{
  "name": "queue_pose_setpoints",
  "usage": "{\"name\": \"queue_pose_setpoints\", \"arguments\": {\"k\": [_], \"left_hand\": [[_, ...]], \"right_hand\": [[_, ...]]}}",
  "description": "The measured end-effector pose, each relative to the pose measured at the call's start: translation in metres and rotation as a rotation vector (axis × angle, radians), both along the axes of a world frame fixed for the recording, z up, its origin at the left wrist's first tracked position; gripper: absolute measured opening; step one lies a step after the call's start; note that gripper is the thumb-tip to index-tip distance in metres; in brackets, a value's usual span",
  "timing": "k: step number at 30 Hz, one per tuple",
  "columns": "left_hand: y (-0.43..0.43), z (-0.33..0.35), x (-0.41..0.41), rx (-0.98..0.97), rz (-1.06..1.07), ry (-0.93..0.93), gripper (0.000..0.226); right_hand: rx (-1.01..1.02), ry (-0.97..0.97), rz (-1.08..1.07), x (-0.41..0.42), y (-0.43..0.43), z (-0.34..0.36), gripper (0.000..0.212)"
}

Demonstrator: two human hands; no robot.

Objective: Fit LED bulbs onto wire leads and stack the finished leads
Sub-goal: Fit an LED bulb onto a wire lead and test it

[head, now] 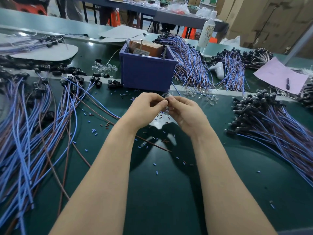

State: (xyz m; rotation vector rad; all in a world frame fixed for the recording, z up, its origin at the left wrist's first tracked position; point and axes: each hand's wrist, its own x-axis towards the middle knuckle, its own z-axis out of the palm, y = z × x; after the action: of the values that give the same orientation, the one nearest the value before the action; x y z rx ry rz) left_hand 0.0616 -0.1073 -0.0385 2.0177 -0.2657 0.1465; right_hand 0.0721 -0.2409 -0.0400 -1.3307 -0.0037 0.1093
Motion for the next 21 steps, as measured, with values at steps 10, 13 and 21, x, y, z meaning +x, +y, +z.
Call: {"name": "queue_pose_setpoints", "arguments": {"k": [10, 13, 21], "left_hand": [[-0.003, -0.004, 0.004, 0.12, 0.191, -0.055, 0.013], [-0.004, 0.002, 0.002, 0.018, 0.152, -0.063, 0.004], [-0.004, 0.0, 0.001, -0.108, 0.12, -0.022, 0.016]], "right_hand": [[-0.705, -0.361, -0.427, 0.001, -0.001, 0.0, 0.008], [-0.791, -0.295, -0.497, 0.005, -0.018, -0.003, 0.01], [-1.21, -0.095, -0.506, 0.011, -0.053, -0.002, 0.026]]}}
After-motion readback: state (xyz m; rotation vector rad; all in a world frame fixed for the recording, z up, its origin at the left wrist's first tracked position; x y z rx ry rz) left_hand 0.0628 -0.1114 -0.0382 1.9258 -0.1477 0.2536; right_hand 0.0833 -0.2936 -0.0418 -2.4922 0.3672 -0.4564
